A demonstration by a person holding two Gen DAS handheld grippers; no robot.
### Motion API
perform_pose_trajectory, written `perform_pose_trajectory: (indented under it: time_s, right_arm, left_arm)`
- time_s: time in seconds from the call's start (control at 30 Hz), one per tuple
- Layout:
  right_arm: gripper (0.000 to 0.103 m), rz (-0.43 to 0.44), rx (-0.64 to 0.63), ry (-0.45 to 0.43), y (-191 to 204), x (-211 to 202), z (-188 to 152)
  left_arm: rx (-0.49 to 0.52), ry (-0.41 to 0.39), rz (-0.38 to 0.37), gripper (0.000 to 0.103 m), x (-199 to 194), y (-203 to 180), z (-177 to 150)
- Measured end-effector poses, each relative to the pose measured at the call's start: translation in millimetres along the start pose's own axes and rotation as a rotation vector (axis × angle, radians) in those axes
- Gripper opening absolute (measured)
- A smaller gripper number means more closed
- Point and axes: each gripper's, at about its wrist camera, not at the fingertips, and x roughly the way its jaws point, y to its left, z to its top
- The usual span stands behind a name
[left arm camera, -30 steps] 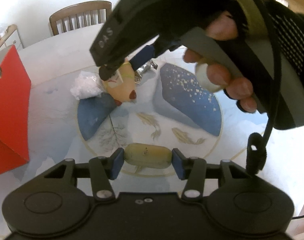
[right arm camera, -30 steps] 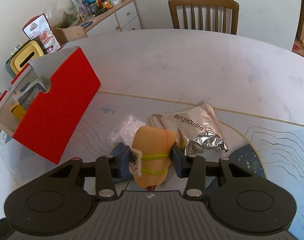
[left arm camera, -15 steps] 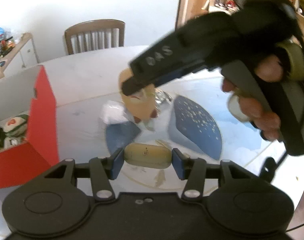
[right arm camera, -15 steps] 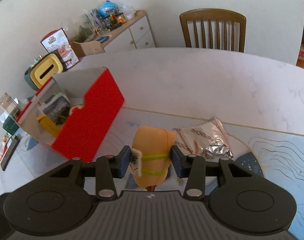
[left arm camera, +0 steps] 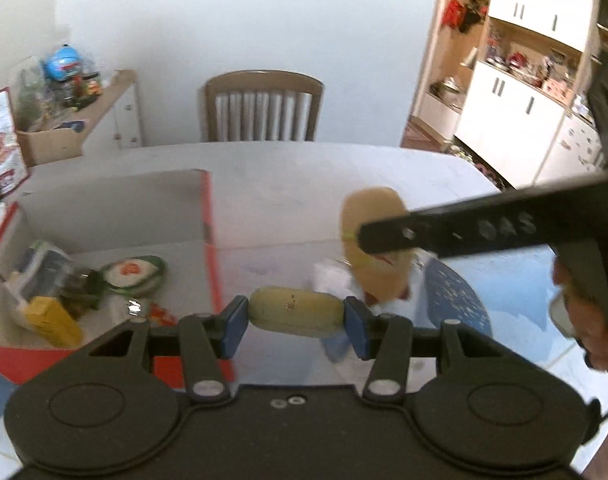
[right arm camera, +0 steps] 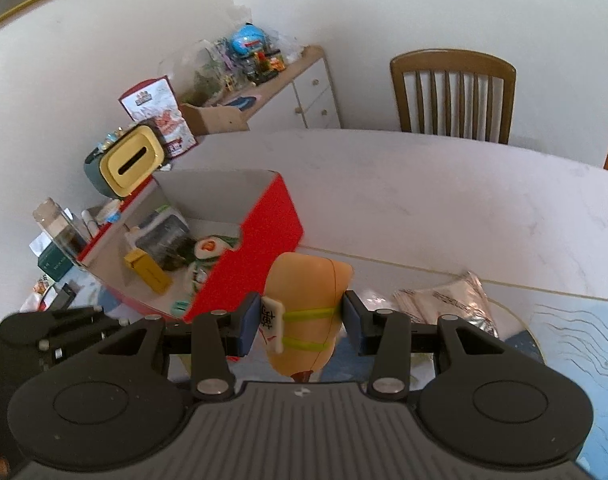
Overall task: Organize objects
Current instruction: 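Carry the yellow roll with the left tool while the right tool carries the orange plush into the box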
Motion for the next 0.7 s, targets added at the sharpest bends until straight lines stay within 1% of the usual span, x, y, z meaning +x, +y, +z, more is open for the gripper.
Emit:
perform_pose_trajectory:
  time_s: [0.3, 0.5, 0.7]
  right_arm:
    - [0.043, 0.015, -0.012, -0.018, 35.9, 2.0, 9.7]
    - [0.043, 0.020, -0.021, -0.026, 59.5, 12.0, 16.8]
    - [0.043, 0.024, -0.027, -0.024, 82.5, 26.8, 23.3]
  left_arm:
    - [-0.071, -0.006, 0.038, 0.050, -13.3, 52.7, 12.9]
    - [-0.104, 0.009, 0.060, 0.050, -15.3, 88.5, 16.9]
    - [-0.116, 0.033, 0.075, 0.050, -12.3, 115.4, 14.4]
